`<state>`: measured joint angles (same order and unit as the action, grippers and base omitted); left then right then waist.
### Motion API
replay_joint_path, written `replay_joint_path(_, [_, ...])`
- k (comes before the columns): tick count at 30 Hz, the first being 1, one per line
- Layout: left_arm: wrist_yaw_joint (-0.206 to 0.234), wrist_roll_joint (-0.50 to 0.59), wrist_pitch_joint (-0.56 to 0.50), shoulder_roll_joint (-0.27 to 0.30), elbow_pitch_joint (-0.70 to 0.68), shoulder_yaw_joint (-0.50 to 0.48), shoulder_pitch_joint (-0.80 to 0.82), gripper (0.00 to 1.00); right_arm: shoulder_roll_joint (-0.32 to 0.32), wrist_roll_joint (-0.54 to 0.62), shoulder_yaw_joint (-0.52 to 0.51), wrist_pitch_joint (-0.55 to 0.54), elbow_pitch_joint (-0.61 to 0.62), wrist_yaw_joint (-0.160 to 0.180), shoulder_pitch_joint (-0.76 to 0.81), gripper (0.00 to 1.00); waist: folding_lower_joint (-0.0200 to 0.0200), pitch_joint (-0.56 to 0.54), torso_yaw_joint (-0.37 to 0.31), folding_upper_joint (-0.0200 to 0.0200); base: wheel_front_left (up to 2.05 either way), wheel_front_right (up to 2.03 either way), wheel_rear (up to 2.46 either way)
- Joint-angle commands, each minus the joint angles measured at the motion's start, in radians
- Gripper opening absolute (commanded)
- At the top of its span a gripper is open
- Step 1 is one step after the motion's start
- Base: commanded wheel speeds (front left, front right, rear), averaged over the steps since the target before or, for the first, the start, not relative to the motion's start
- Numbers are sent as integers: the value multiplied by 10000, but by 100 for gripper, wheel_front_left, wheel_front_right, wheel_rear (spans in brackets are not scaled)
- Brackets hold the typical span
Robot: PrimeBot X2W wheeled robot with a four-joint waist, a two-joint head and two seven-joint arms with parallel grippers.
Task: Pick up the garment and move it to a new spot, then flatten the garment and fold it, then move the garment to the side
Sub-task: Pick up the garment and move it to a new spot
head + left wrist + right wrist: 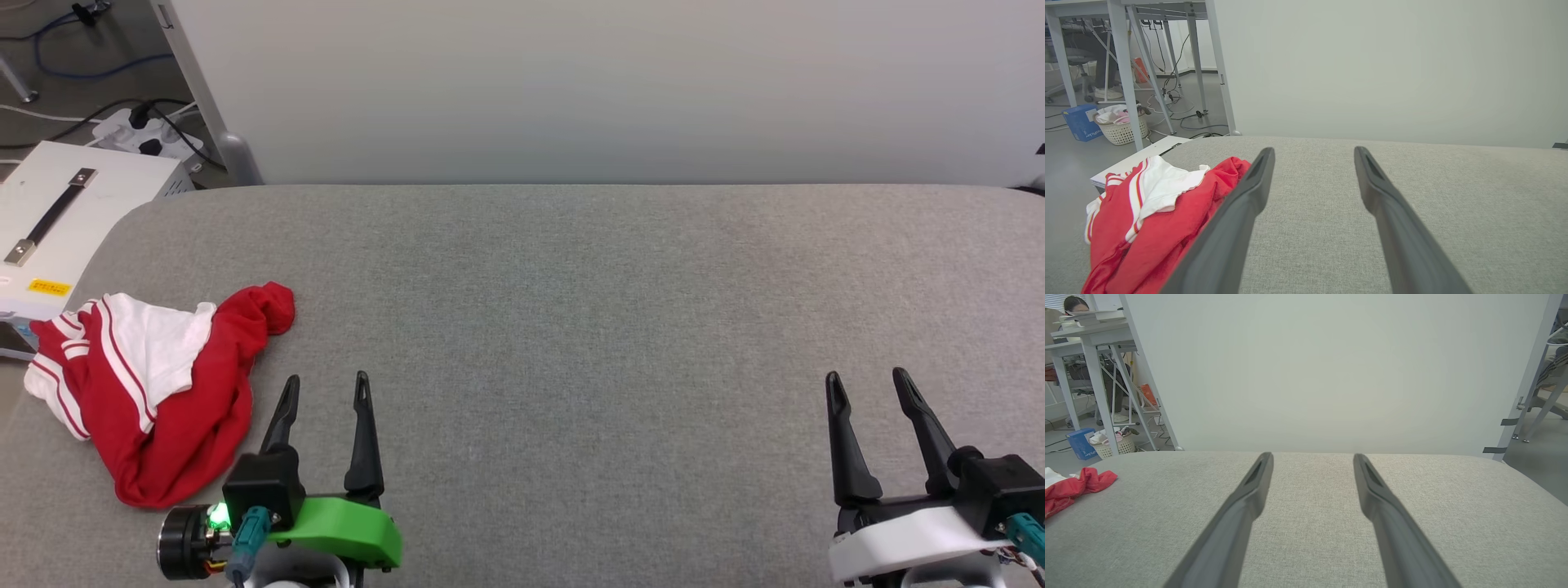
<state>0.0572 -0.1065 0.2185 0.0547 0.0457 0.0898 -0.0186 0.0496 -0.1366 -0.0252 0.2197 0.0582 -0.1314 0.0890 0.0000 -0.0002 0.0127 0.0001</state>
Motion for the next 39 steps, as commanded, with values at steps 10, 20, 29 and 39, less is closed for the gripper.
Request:
replay_joint_path(10, [158, -249, 298, -43, 158, -83, 148, 100, 6, 0, 119, 288, 87, 7, 272, 100, 0, 98, 1002, -1, 0, 0, 0])
replay_joint_path(20, [282, -483, 433, -45, 222, -455, 303, 100, 6, 138, 189, 421, 378, 7, 84, 100, 0, 375, 2622, -1, 0, 0, 0])
replay_joint_path(29, [285, -604, 433, -45, 242, -733, 324, 100, 6, 304, 359, 421, 502, 7, -72, 100, 0, 494, 3841, -1, 0, 0, 0])
replay_joint_path(39, [248, -760, 433, -45, 334, -906, 271, 100, 6, 450, 490, 421, 537, 7, -219, 100, 0, 603, 4406, -1, 0, 0, 0])
